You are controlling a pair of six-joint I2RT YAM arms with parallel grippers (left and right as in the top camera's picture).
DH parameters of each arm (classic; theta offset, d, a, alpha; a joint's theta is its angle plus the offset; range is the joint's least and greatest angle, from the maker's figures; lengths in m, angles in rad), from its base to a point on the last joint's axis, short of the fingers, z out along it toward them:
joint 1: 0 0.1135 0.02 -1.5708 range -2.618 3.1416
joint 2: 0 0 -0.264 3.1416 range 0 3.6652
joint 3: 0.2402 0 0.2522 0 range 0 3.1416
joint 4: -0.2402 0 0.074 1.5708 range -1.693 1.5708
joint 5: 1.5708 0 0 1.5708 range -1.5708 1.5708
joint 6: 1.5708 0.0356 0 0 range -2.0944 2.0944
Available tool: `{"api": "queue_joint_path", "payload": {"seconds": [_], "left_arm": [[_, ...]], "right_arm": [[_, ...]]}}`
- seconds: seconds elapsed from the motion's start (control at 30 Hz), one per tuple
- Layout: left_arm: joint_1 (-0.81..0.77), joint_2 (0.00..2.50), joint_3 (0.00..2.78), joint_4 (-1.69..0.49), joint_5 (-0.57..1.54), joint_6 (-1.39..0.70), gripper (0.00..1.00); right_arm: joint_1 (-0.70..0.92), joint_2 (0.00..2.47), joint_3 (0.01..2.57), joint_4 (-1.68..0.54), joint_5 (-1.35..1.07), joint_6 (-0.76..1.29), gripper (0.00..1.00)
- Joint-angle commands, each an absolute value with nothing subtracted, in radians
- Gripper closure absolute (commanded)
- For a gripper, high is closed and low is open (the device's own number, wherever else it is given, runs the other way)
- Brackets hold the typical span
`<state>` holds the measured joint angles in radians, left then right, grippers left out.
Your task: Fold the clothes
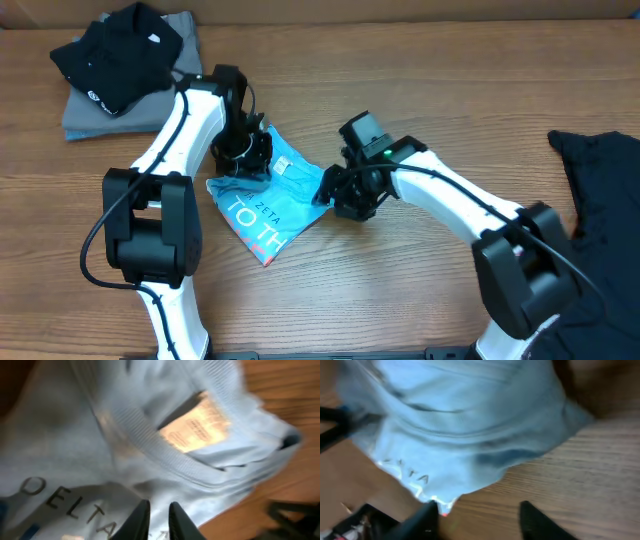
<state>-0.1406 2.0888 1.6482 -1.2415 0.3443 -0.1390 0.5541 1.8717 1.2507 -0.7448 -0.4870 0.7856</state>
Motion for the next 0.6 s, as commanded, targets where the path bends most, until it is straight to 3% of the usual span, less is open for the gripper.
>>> {"api": "queue_joint_path", "payload": {"seconds": [0.0, 0.13, 0.2, 0.4, 0.57], "left_arm": [[-0.139, 2.032, 1.740, -1.271, 0.268, -0.109, 0.79], [-0.138, 2.025, 1.792, -1.298, 0.252, -0.108, 0.76], [-0.138, 2.025, 1.794, -1.298, 0.251, -0.107, 0.75], [-0.138, 2.025, 1.794, -1.319, 0.232, -0.089, 0.76], [-0.138, 2.025, 1.794, -1.328, 0.199, -0.060, 0.73]], "right_arm": [[0.562, 1.930, 1.263, -0.738, -0.497, 0.879, 0.37], [0.562, 1.991, 1.263, -0.650, -0.499, 0.891, 0.31], [0.562, 2.010, 1.263, -0.599, -0.498, 0.890, 0.40], [0.540, 2.016, 1.264, -0.599, -0.404, 0.841, 0.90], [0.436, 1.992, 1.266, -0.649, -0.289, 0.714, 0.94]]}}
